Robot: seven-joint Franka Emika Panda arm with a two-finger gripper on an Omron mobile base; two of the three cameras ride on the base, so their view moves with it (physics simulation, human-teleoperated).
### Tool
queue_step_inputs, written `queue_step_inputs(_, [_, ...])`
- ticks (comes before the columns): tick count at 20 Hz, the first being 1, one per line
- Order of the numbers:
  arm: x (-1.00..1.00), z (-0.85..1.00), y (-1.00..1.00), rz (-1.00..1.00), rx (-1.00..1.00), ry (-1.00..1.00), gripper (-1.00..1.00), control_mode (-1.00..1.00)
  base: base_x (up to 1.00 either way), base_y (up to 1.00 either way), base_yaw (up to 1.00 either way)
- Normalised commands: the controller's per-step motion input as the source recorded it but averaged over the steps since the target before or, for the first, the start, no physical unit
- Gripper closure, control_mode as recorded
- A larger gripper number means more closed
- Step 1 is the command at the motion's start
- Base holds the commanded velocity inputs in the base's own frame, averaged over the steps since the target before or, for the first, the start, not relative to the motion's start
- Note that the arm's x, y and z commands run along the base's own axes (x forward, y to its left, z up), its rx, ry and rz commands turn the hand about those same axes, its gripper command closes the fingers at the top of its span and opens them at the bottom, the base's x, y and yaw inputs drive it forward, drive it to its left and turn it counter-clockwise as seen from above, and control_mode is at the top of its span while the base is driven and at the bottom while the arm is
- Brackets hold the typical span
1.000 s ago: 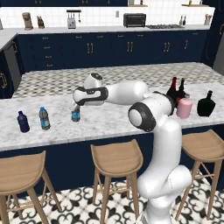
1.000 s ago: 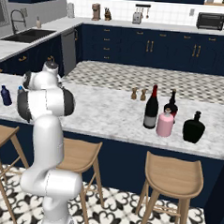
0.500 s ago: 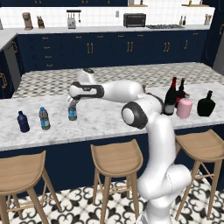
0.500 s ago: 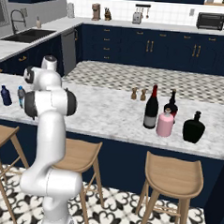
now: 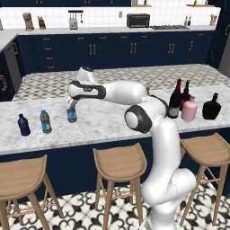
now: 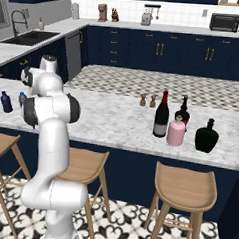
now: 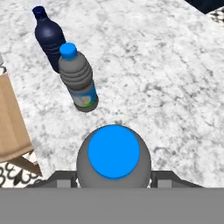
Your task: Move the plastic bottles in the middle to the plastics group, and the glass bottles in the middle to the glass group.
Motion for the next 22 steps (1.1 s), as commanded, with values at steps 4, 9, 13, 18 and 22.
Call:
queue_step_inputs(4, [-0.48,-0.30,0.00,0.10,0.04,-0.22,1.00,-1.00,0.00,0.00,0.00])
queue_step_inputs(9, [-0.18,-0.07,0.02,0.09,0.05,-0.15,1.00,-1.00,0.00,0.00,0.00])
queue_step_inputs(13, [0.00,0.07,0.21,0.09,0.02,0.01,1.00,-1.00,0.00,0.00,0.00])
queue_step_inputs(18, [0.00,0.12,0.23,0.09,0.00,0.08,1.00,-1.00,0.00,0.00,0.00])
queue_step_inputs(22, [0.04,0.09,0.20,0.06,0.00,0.04,1.00,-1.00,0.00,0.00,0.00])
